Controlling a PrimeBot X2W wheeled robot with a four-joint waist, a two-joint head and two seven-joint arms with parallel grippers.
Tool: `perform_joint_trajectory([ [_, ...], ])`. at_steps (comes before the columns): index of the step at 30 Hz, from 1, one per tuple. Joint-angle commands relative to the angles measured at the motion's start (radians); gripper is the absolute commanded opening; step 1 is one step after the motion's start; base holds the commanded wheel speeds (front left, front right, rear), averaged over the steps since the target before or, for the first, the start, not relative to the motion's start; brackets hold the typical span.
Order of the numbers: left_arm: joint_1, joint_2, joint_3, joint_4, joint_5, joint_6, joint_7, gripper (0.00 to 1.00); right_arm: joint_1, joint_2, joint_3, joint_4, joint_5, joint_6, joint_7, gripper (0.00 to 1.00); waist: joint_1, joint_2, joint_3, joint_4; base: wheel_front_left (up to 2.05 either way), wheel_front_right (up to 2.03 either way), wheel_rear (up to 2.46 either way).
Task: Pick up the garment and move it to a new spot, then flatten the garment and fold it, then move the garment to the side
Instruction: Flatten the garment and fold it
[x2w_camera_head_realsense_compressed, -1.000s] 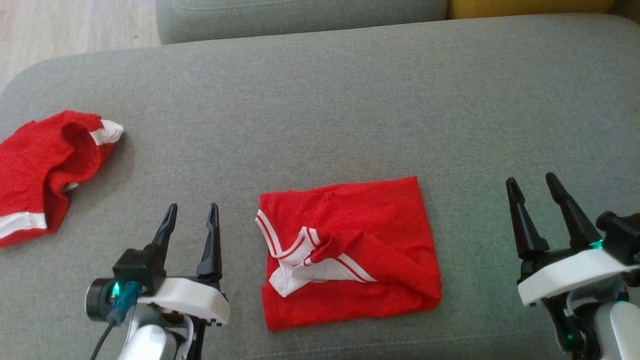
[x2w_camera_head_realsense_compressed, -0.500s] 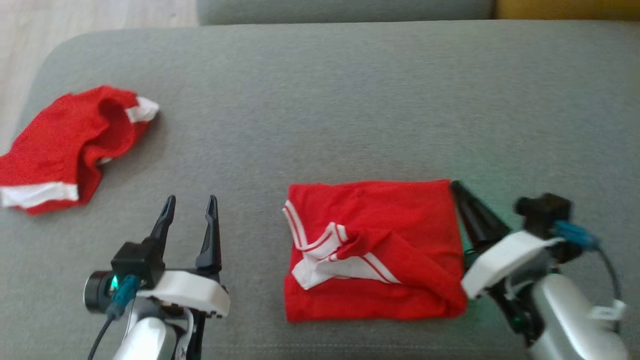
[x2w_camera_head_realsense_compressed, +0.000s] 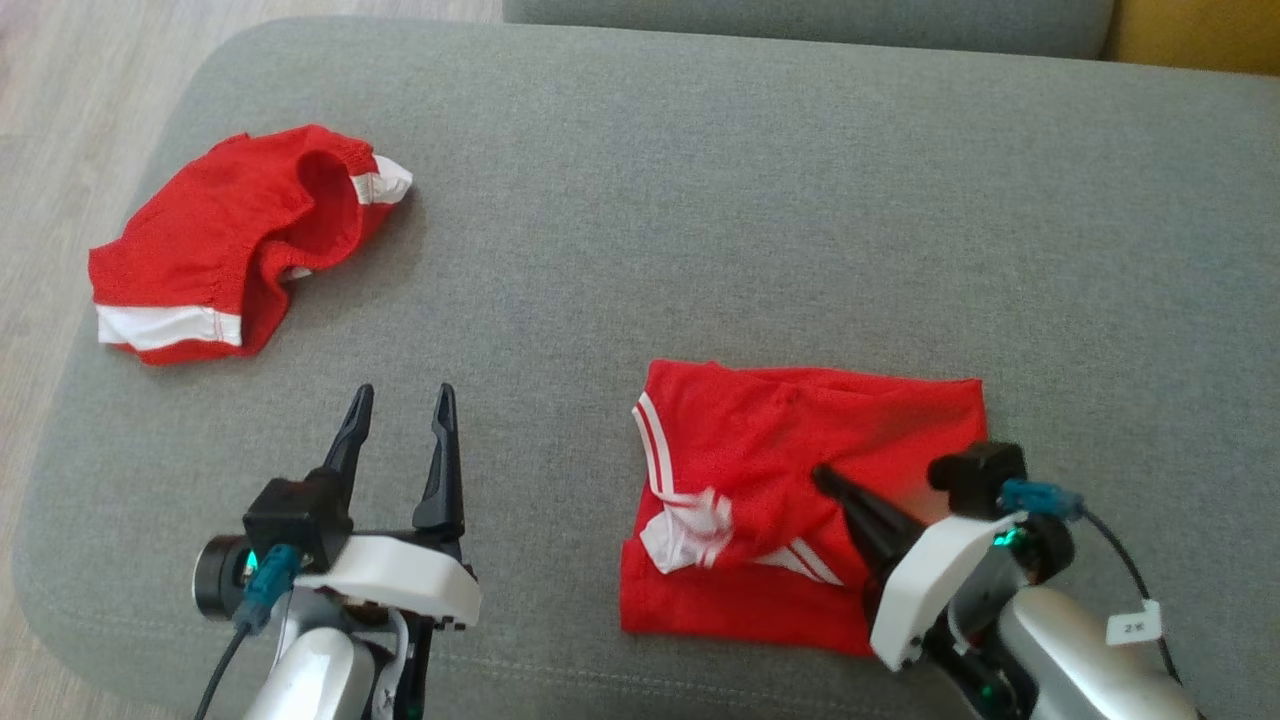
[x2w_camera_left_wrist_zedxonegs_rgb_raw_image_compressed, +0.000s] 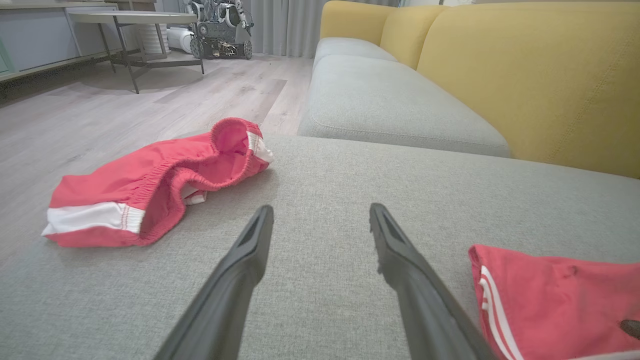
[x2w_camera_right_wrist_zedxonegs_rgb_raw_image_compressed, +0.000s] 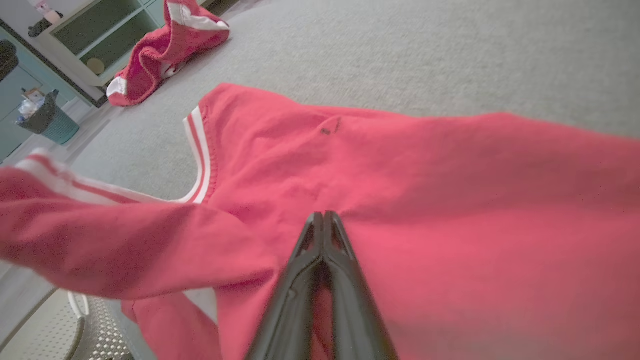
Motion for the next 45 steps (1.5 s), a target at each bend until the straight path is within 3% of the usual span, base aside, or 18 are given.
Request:
perform_joint_trajectory([
  [1, -0.031, 0.005, 0.040, -0.025, -0.004, -0.003, -0.011, 1.00, -0.010, -0.019, 0.046, -0.038, 0.040, -0.001, 0.005, 0.00, 0.0000, 0.0000, -0.005, 0.000, 0.00, 0.00, 0.00],
  [8, -0.019, 0.006, 0.049, -0.027, -0.001, -0.004, -0.013, 1.00, 0.005, -0.057, 0.157, -0.124, 0.120, -0.001, 0.021, 0.00, 0.0000, 0.0000, -0.014, -0.029, 0.00, 0.00, 0.00],
  [12, -0.014, 0.010, 0.055, -0.029, 0.001, -0.002, -0.013, 1.00, 0.005, -0.065, 0.128, -0.155, 0.110, -0.001, -0.028, 0.00, 0.0000, 0.0000, -0.018, -0.054, 0.00, 0.00, 0.00],
  [16, -0.004, 0.018, 0.066, -0.030, 0.002, 0.004, -0.013, 1.00, 0.015, -0.055, 0.011, -0.178, 0.057, -0.001, -0.100, 0.00, 0.0000, 0.0000, -0.033, -0.093, 0.00, 0.00, 0.00],
  [17, -0.002, 0.020, 0.070, -0.031, 0.002, 0.006, -0.013, 1.00, 0.023, -0.048, -0.032, -0.181, 0.042, -0.001, -0.114, 0.36, 0.0000, 0.0000, -0.038, -0.103, 0.00, 0.00, 0.00],
  [18, 0.001, 0.024, 0.073, -0.032, 0.002, 0.007, -0.013, 1.00, 0.030, -0.042, -0.077, -0.182, 0.017, -0.001, -0.125, 1.00, 0.0000, 0.0000, -0.043, -0.113, 0.00, 0.00, 0.00],
  [26, 0.036, 0.050, 0.090, -0.054, -0.002, 0.023, -0.007, 1.00, 0.136, 0.029, -0.411, -0.301, -0.210, -0.001, -0.139, 1.00, 0.0000, 0.0000, -0.088, -0.173, 0.00, 0.00, 0.00],
  [31, 0.073, 0.071, 0.094, -0.080, -0.001, 0.033, 0.007, 1.00, 0.235, 0.074, -0.538, -0.429, -0.310, -0.001, -0.070, 1.00, 0.0000, 0.0000, -0.122, -0.193, 0.00, 0.00, 0.00],
  [38, 0.139, 0.096, 0.092, -0.122, 0.000, 0.047, 0.033, 1.00, 0.373, 0.122, -0.601, -0.576, -0.378, -0.001, 0.022, 1.00, 0.0000, 0.0000, -0.174, -0.200, 0.00, 0.00, 0.00],
  [45, 0.192, 0.111, 0.086, -0.163, 0.001, 0.064, 0.062, 1.00, 0.452, 0.145, -0.618, -0.638, -0.401, -0.001, 0.057, 1.00, 0.0000, 0.0000, -0.206, -0.197, 0.00, 0.00, 0.00],
])
